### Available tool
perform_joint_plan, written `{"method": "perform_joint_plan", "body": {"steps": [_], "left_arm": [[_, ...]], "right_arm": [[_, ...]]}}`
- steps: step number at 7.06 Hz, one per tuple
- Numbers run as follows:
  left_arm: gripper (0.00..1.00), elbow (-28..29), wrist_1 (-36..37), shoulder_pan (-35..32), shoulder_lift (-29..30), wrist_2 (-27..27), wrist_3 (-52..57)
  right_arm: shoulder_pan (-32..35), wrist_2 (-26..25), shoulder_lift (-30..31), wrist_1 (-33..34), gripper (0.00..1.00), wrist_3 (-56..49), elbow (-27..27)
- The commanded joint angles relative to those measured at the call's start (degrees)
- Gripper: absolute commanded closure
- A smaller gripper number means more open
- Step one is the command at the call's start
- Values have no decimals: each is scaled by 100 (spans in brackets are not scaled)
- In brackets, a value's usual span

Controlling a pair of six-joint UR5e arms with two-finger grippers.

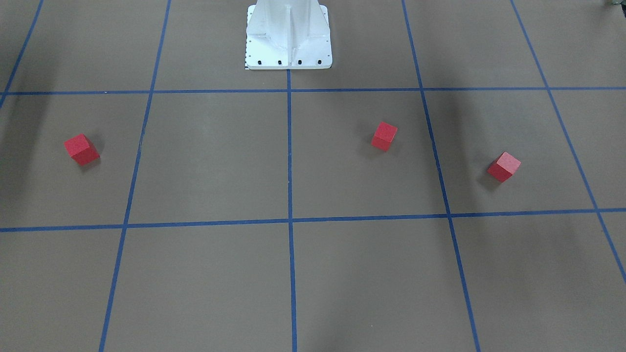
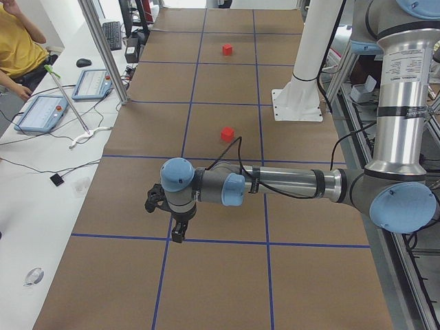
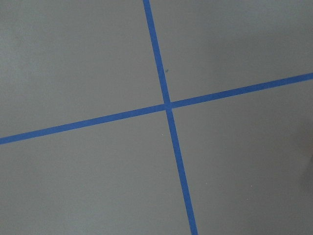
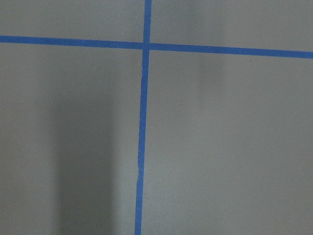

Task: Form red blocks into L shape at center

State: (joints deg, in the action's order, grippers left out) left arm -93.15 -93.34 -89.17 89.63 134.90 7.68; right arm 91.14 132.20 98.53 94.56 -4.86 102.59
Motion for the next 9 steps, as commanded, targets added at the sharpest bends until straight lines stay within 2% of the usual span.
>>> {"method": "perform_joint_plan", "body": {"steps": [1, 2, 3, 4, 6, 8, 9], "left_arm": [[0, -237, -9, -4, 19, 27, -39], [0, -343, -17, -4, 132, 27, -22], [0, -423, -52, -4, 281, 27, -13], [0, -319, -488, -4, 596, 27, -13], [0, -300, -1009, 5, 661, 63, -30], [0, -326, -1228, 5, 635, 71, -100], [0, -248, -1474, 5, 599, 71, -100]], "right_arm": [[0, 8, 8, -1177, 1, 20, 15], [0, -18, 25, -1846, 1, 55, -81], [0, 60, -9, -2045, 1, 73, -212], [0, 356, -10, -2099, 1, 125, -196], [0, 394, 60, -2694, 0, 178, -170], [-271, 578, -297, -2872, 0, 643, -152], [-438, 1240, -308, -3151, 1, 670, -187]]}}
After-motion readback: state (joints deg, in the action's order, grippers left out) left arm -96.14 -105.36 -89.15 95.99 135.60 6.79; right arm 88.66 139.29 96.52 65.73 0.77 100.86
